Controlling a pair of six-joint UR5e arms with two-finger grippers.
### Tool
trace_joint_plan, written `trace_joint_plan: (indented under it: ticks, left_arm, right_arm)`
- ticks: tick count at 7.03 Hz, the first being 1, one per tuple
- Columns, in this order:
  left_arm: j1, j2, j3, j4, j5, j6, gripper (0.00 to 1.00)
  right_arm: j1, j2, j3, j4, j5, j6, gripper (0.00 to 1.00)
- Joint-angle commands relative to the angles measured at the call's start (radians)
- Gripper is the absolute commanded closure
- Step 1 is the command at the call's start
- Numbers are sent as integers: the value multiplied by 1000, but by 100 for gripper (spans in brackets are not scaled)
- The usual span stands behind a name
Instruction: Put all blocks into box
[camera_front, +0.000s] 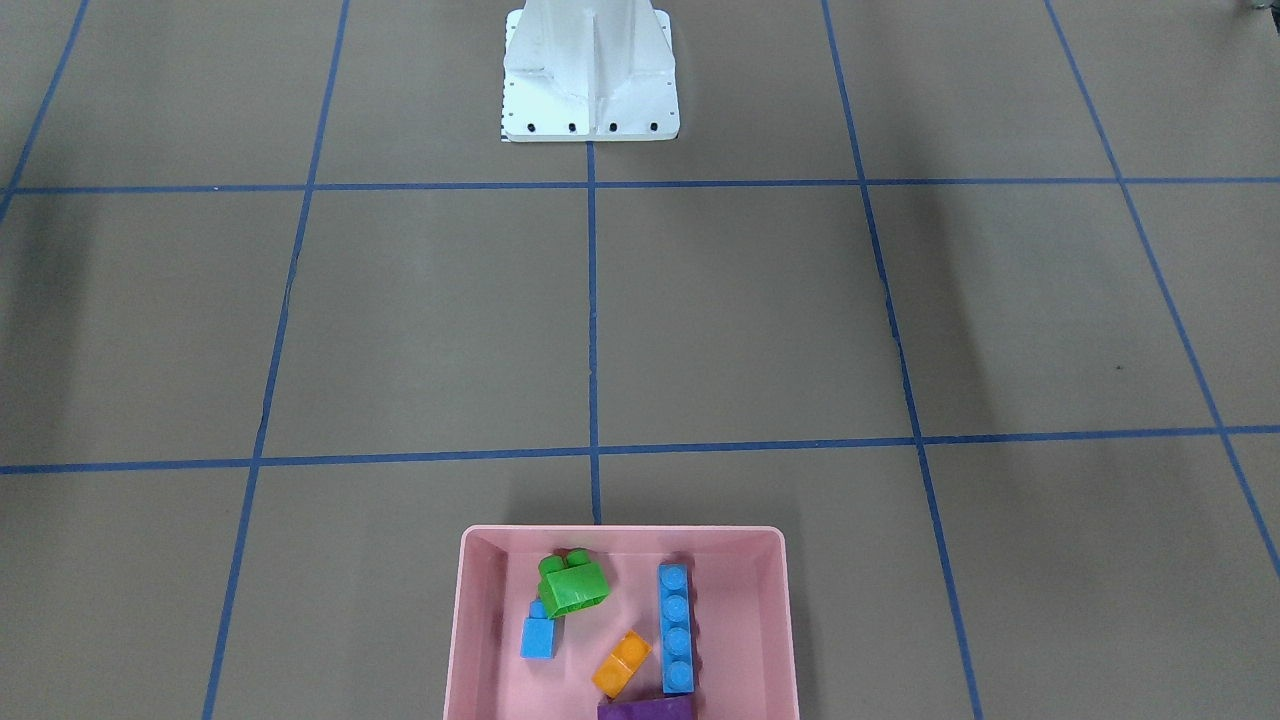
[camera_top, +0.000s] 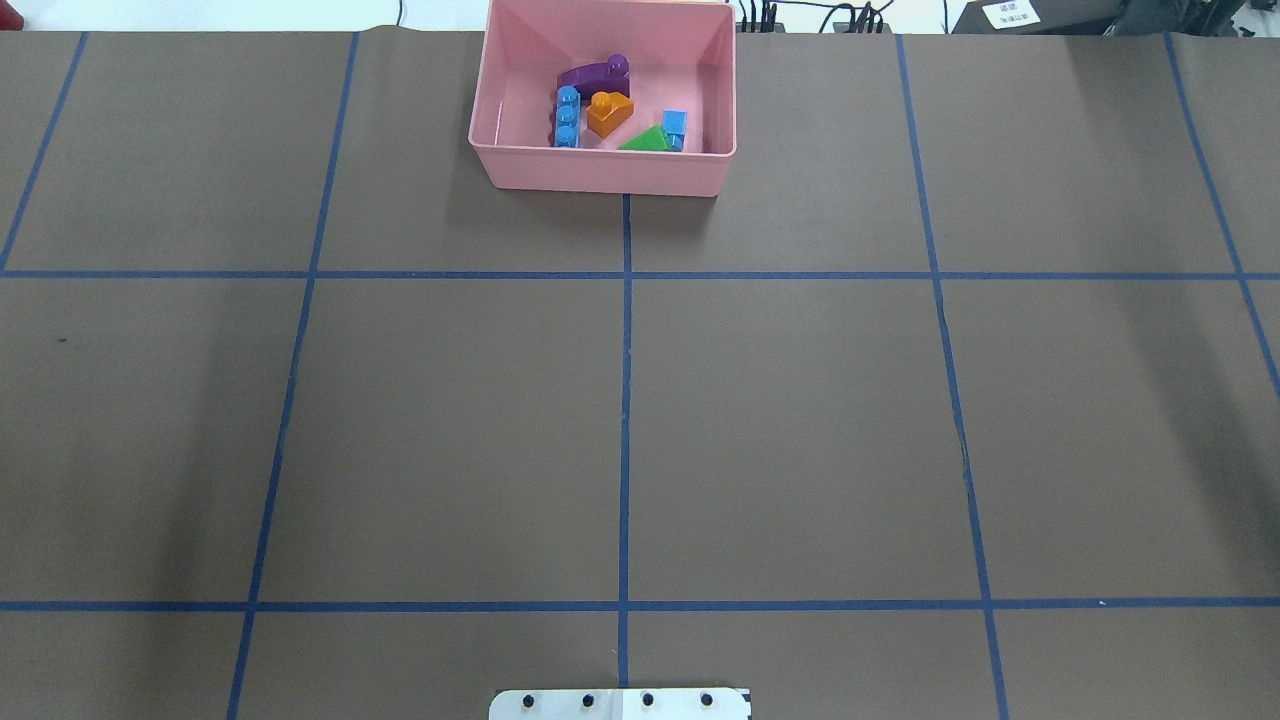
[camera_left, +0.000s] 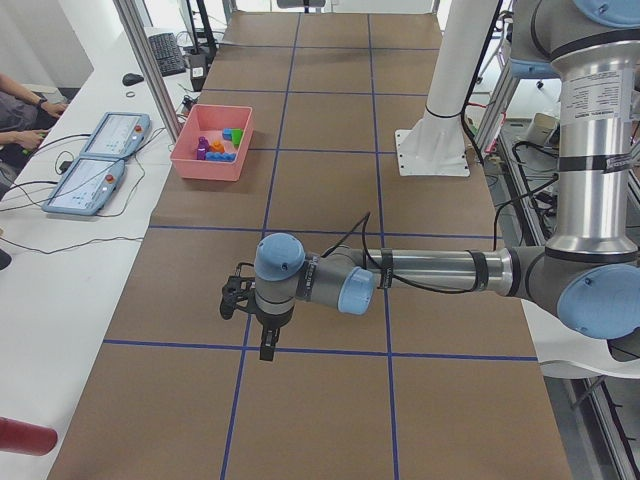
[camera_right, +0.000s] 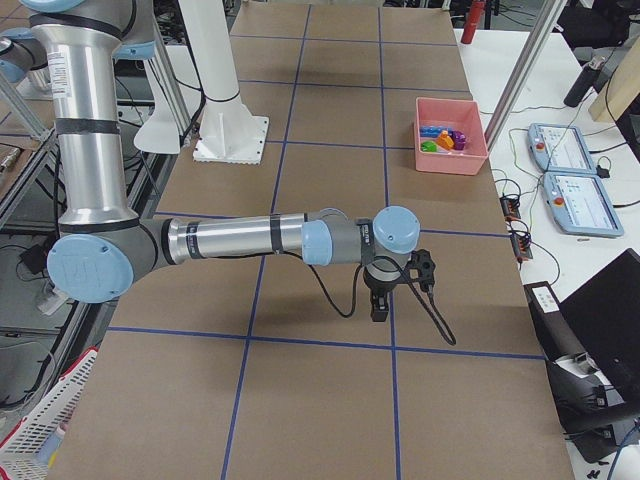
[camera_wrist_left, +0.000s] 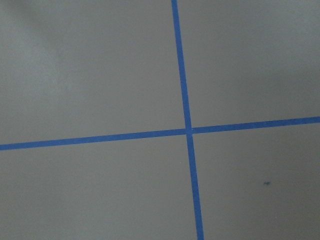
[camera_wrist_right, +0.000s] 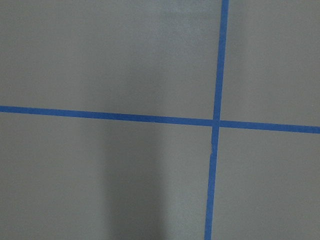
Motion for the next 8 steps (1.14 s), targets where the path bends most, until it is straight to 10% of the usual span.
trace_joint_plan:
  ticks: [1,8]
  left_arm:
    - [-1,-7,-52,85,-4,-1,0]
    - [1,-2,-109,186,-82,-10,0]
  right_arm:
    - [17,-6,0,2,10,-1,0]
    - [78,-114,17,125,7,-1,0]
